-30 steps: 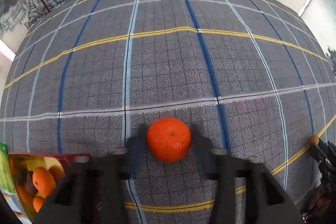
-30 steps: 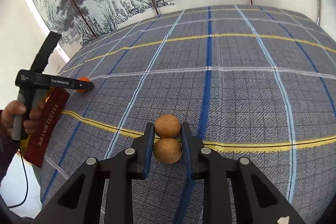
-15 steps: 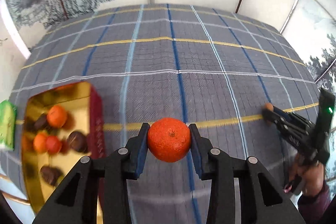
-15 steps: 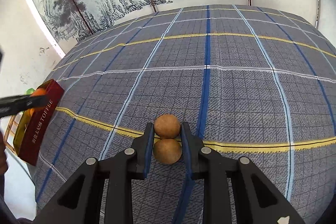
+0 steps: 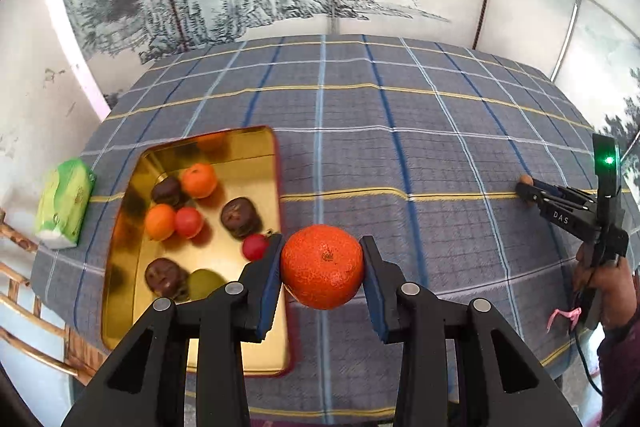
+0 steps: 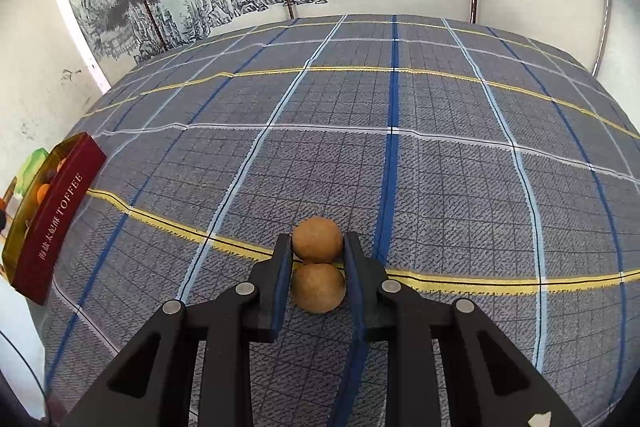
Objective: Organize fruits
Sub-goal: 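Carry the mandarin into the tin and open the left gripper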
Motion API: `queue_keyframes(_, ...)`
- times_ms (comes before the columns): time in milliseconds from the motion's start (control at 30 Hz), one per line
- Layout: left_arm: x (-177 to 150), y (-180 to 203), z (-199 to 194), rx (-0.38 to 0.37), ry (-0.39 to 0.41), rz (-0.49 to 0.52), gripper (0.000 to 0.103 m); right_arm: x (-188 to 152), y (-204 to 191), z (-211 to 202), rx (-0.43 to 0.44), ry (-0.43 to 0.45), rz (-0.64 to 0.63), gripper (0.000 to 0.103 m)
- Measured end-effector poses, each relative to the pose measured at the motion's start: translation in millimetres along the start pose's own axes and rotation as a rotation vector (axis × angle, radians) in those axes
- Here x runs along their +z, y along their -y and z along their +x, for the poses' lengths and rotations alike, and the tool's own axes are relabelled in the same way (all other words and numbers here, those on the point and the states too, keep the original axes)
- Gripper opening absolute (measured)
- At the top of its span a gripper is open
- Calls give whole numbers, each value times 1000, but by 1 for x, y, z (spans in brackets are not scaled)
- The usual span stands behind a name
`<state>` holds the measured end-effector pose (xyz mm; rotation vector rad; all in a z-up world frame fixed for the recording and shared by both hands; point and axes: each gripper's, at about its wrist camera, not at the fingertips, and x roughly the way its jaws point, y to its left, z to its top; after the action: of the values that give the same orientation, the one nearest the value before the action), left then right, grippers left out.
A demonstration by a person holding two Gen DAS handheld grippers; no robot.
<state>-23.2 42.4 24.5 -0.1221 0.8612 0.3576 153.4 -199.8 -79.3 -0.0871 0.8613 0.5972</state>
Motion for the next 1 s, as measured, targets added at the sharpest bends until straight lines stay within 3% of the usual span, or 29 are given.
queue_keyframes(233, -19, -37, -5, 15, 4, -64, 38, 0, -3, 0, -12, -1, -11, 23)
queue_keyframes(667, -58, -134, -8, 128, -5, -208, 38, 0, -5, 1, -33, -4, -28, 23)
queue_keyframes(1000, -55, -130, 3, 106, -12, -199, 38, 0, -6, 1, -33, -4, -28, 23)
